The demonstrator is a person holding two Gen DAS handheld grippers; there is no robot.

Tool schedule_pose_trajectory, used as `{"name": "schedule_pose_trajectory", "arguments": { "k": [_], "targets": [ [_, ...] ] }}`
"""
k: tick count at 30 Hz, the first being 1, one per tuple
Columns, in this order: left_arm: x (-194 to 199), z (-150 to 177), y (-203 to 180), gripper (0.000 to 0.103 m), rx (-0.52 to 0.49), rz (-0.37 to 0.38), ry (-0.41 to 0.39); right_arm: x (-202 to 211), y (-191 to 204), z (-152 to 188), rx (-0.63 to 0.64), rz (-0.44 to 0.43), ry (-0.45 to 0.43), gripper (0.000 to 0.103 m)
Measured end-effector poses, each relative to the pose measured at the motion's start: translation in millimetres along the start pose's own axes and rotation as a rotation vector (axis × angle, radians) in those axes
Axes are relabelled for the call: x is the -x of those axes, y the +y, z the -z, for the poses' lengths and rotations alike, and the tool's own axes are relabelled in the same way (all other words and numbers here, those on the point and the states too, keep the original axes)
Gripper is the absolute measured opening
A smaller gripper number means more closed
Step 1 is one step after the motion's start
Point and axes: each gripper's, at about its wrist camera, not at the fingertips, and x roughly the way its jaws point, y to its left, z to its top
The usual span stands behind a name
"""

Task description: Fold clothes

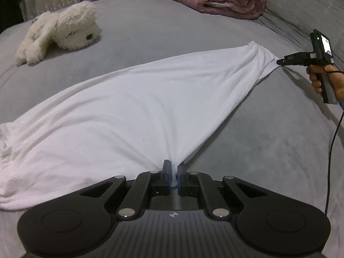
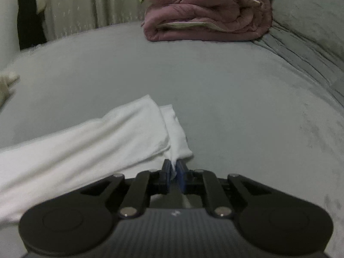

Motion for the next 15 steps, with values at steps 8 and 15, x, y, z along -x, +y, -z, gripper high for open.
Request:
{"name": "schedule_pose_trajectory", "arguments": {
  "k": [8, 15],
  "targets": [
    [-1.4, -0.4, -0.3, 0.007, 0.000, 0.001, 0.000, 9.5, -11.4, -16.6, -0.152, -0.122, -0.075, 0.035],
    [-2.1, -0.6, 1.1, 0.007, 0.010, 0.006, 0.000, -22.3, 15.6, -20.0, -0.066, -0.075, -0.014, 0.018]
  ]
}}
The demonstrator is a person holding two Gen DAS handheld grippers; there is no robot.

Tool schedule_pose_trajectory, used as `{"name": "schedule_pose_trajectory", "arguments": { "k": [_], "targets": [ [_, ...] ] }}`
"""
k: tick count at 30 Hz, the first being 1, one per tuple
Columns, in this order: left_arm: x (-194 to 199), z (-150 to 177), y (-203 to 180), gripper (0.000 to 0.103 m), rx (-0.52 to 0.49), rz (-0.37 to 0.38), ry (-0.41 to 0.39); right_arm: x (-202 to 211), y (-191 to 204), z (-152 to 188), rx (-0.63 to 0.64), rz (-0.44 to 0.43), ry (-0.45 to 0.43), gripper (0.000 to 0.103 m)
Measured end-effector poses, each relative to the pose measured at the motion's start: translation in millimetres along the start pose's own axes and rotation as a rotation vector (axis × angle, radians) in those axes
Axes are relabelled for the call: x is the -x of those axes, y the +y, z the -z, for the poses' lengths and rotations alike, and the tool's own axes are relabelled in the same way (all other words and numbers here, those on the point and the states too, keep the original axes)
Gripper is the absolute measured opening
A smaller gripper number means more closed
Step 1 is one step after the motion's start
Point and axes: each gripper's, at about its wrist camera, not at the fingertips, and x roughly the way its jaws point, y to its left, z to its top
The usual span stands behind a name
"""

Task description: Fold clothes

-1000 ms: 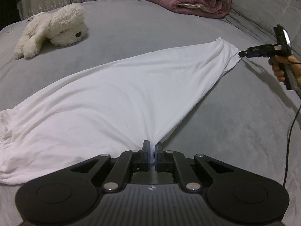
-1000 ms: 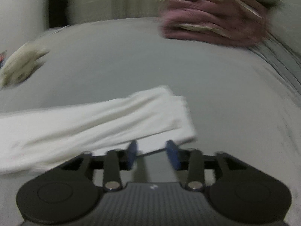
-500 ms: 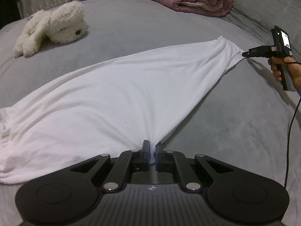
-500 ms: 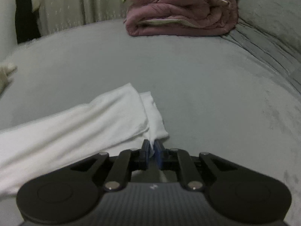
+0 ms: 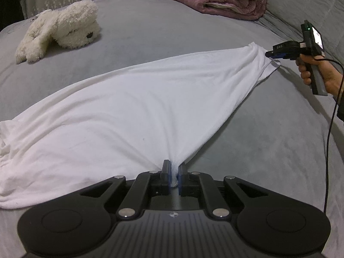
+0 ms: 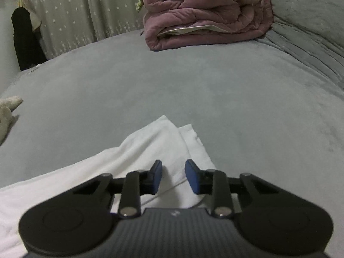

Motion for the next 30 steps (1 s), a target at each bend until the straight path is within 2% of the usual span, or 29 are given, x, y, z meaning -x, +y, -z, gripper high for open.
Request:
{"name": "schedule_pose_trajectory", "arguments": {
  "k": [1, 2, 6, 10, 15, 18, 22, 27, 30],
  "targets": [
    [-0.1, 0.0, 0.2, 0.007, 0.001, 0.001, 0.000, -1.1, 2.8, -1.2, 0.017, 0.013, -0.006, 0.006],
    [0.1, -0.3, 1.0, 0.007, 0.006, 0.003, 0.001, -2.2, 5.6, -2.4, 0.034, 0.026, -0.012, 0.004],
    [0.7, -1.6, 4.2, 0.007, 0.034, 0.013, 0.003, 17.7, 10.2, -3.5, 0.109, 0.060, -0.099, 0.004],
    [1.3, -1.9, 5.5, 0.009, 0.038, 0.019, 0.004, 39.4, 4.2, -3.1, 0.122, 0.095, -0.154, 0.004],
    [1.4, -2.0, 6.2, 0.015, 0.036, 0.038, 0.004, 17.1, -1.6, 14.3, 0.185, 0.183, -0.084, 0.004],
    [2.6, -2.7, 9.9, 0.026, 0.055, 0.078, 0.001, 7.6, 3.3, 25.8, 0.208, 0.207, -0.087, 0.004],
    [8.5, -4.8, 16.8, 0.035, 0.087, 0.105, -0.013, 9.5, 3.7, 26.6, 0.205, 0.200, -0.102, 0.004],
    [12.1, -5.1, 30.2, 0.038, 0.164, 0.126, -0.028, 19.7, -0.6, 15.9, 0.227, 0.147, -0.112, 0.007],
    [12.3, -4.2, 37.0, 0.038, 0.201, 0.126, -0.041, 21.2, -2.1, -2.4, 0.229, 0.108, -0.131, 0.014]
  ]
}}
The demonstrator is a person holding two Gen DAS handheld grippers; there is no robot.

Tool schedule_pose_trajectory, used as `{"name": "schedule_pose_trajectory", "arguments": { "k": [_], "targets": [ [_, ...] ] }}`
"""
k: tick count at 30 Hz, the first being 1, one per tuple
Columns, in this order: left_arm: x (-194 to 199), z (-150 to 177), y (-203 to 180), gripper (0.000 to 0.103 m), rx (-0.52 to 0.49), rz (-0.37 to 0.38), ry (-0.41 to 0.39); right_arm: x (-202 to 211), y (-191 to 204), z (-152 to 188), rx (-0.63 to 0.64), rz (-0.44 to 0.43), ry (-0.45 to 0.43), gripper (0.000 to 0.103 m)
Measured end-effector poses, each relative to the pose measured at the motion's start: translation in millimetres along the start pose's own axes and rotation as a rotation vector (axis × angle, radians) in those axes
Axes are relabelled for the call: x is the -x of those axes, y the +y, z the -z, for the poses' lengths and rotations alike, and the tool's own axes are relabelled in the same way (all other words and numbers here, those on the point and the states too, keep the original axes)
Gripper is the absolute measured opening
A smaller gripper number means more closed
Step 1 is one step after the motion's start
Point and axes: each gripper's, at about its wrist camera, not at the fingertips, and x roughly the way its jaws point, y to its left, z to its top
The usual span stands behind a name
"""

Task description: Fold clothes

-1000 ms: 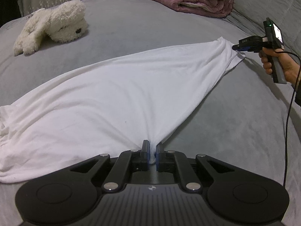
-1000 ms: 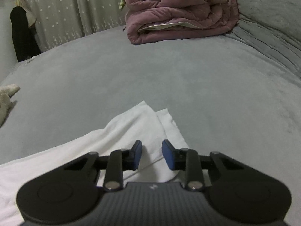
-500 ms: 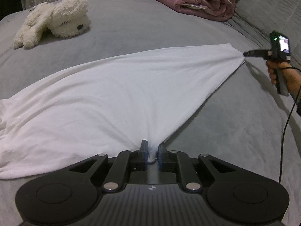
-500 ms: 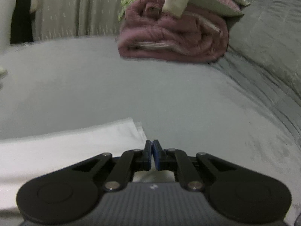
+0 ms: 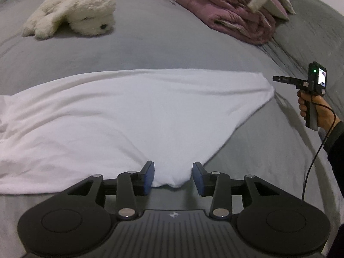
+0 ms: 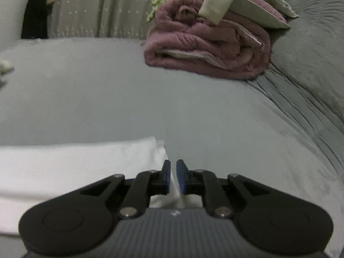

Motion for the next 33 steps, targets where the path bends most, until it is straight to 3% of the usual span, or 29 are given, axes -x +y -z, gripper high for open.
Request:
{"name": "schedule_pose_trajectory", "arguments": {
  "k": [2, 6, 9, 11, 12, 17, 21, 26, 33],
  "targets": [
    [1.5, -0.5, 4.0, 0.038, 0.021, 0.006, -0.009, -9.8, 2.4, -13.1, 0.004, -0.043, 0.014, 0.028],
    [3.3, -2.7, 12.1, 0.038, 0.072, 0.036, -0.020, -36.1, 18.7, -25.5, 0.046, -0.079, 0.068, 0.043],
    [3.6, -5.0, 15.4, 0.038, 0.080, 0.056, -0.024, -50.8, 26.1, -22.9, 0.049, -0.095, 0.095, 0.033],
    [1.0, -4.4, 15.4, 0.038, 0.071, 0.054, -0.010, -52.3, 28.5, -19.3, 0.052, -0.101, 0.083, 0.009],
    [-1.0, -3.9, 14.3, 0.038, 0.066, 0.050, -0.001, -50.8, 30.2, -18.7, 0.068, -0.096, 0.074, 0.007],
    [-7.4, -0.5, 5.2, 0.038, 0.030, 0.007, 0.018, -40.9, 31.2, -19.4, 0.087, -0.063, 0.010, 0.005],
    [-6.9, -0.7, 2.7, 0.039, 0.022, 0.019, 0.028, -38.1, 28.5, -21.6, 0.073, -0.020, -0.024, 0.005],
    [-6.3, -0.7, -0.8, 0.039, 0.009, 0.028, 0.040, -47.3, 28.9, -25.1, 0.054, 0.058, -0.033, 0.005],
    [12.2, -6.3, 15.2, 0.039, 0.083, 0.036, -0.002, -68.3, 45.2, -18.9, 0.103, 0.161, 0.000, 0.005]
  ]
}}
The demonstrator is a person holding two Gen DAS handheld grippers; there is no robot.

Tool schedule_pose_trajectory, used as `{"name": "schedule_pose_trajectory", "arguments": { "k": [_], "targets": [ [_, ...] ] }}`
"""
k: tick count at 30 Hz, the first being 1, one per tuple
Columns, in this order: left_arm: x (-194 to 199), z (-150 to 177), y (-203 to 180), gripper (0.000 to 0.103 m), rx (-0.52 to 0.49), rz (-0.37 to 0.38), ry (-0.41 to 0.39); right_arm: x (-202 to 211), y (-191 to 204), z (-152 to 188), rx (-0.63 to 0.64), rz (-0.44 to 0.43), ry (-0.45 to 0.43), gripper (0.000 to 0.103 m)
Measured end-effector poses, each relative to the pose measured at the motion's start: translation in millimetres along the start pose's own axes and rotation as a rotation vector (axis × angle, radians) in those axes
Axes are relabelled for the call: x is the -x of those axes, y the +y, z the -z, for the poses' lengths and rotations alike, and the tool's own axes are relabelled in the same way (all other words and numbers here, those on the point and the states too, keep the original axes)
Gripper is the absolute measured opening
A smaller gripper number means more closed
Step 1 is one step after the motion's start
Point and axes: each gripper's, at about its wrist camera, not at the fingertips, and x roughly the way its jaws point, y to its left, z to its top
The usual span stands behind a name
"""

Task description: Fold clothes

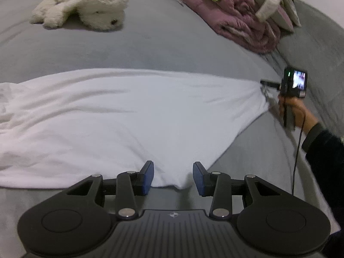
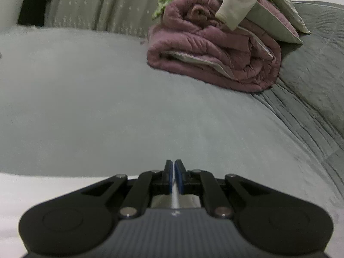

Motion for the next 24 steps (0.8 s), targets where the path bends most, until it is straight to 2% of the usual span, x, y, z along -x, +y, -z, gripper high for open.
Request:
{"name": "schedule_pose_trajectory", "arguments": {
  "k": [4, 6, 9, 10, 11, 13, 14, 16, 21, 24],
  "targets": [
    [7.9, -3.4, 10.8, 0.039, 0.035, -0.028, -0.015, -3.3, 3.5, -1.3, -0.027, 0.069, -0.003, 0.005],
    [4.3, -3.5, 16.5, 0.039, 0.057, -0.066, 0.004, -5.3, 14.0, -2.0, 0.011, 0.080, 0.002, 0.005],
    [3.1, -3.3, 24.6, 0.039, 0.107, -0.096, 0.014, -9.4, 39.0, 3.0, 0.169, 0.137, 0.026, 0.007],
    [5.9, -4.7, 25.7, 0.039, 0.119, -0.092, 0.006, -8.1, 44.7, 2.8, 0.207, 0.154, 0.027, 0.010],
    [9.1, -6.0, 26.9, 0.039, 0.126, -0.092, -0.005, -2.7, 46.0, -0.2, 0.207, 0.159, 0.016, 0.019],
    [13.5, -8.1, 30.5, 0.039, 0.147, -0.101, -0.018, 13.6, 45.8, -8.1, 0.169, 0.133, -0.015, 0.028],
    [15.6, -9.1, 32.3, 0.039, 0.157, -0.106, -0.024, 24.6, 45.7, -12.1, 0.141, 0.096, -0.036, 0.029],
    [16.0, -10.5, 37.3, 0.039, 0.188, -0.128, -0.025, 51.6, 56.4, -17.3, 0.151, -0.031, -0.066, 0.032],
    [14.6, -12.6, 55.3, 0.039, 0.281, -0.204, -0.020, 123.6, 117.7, -19.6, 0.333, -0.409, -0.126, 0.044],
    [16.5, -11.5, 67.8, 0.039, 0.367, -0.174, -0.018, 158.1, 160.2, -16.8, 0.396, -0.627, -0.110, 0.043]
  ]
}}
